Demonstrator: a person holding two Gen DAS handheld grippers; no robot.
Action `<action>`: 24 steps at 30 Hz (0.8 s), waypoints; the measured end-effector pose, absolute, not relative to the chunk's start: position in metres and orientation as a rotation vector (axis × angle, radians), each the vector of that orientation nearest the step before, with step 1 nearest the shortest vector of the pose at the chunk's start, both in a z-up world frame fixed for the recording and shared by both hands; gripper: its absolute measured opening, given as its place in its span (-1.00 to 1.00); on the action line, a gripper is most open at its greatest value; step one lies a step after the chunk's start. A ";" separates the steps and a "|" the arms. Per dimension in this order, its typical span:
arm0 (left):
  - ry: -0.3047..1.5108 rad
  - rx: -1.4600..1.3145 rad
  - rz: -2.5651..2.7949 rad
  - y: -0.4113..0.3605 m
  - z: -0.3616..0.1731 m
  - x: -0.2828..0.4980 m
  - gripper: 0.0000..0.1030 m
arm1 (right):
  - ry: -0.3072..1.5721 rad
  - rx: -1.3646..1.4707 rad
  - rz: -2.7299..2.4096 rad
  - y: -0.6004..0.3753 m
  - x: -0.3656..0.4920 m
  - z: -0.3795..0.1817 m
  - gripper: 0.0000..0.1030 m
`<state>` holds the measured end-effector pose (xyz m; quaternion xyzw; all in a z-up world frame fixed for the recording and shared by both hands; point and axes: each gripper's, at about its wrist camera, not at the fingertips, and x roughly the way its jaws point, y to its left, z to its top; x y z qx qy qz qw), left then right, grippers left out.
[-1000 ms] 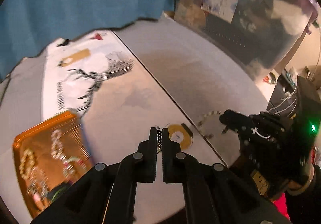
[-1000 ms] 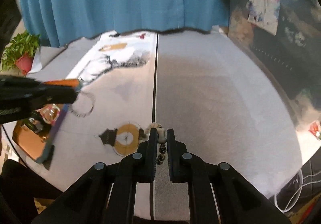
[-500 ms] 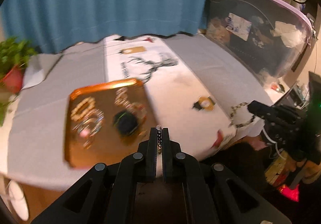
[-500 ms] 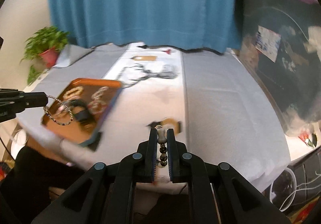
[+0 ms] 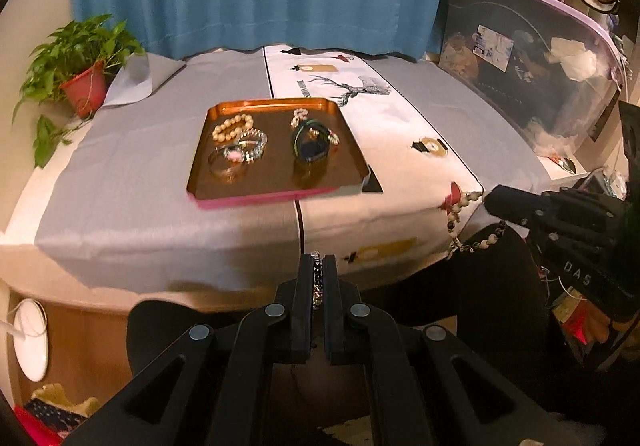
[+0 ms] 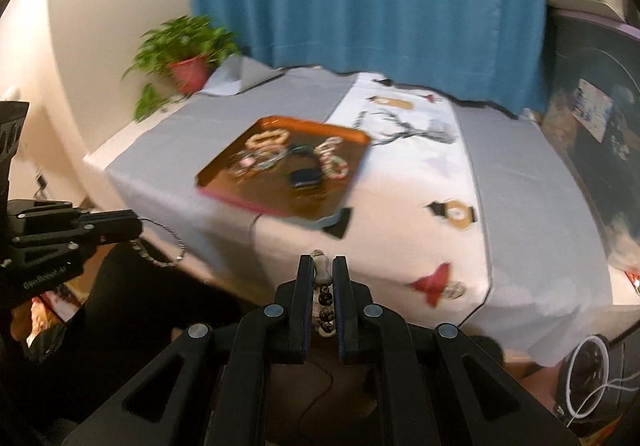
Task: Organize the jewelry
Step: 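Carry both bracelets in the grippers over the copper tray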
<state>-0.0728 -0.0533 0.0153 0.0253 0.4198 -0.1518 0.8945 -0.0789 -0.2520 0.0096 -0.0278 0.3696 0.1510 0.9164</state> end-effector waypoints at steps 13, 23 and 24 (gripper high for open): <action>0.847 0.054 -0.330 -0.052 0.014 -0.094 -0.96 | 0.776 -0.110 0.365 -0.221 -0.107 0.011 -0.81; 0.846 0.055 -0.330 -0.050 0.013 -0.094 -0.96 | 0.787 -0.114 0.369 -0.217 -0.107 0.006 -0.81; 0.846 0.056 -0.330 -0.050 0.013 -0.094 -0.96 | 0.790 -0.114 0.369 -0.218 -0.107 0.005 -0.81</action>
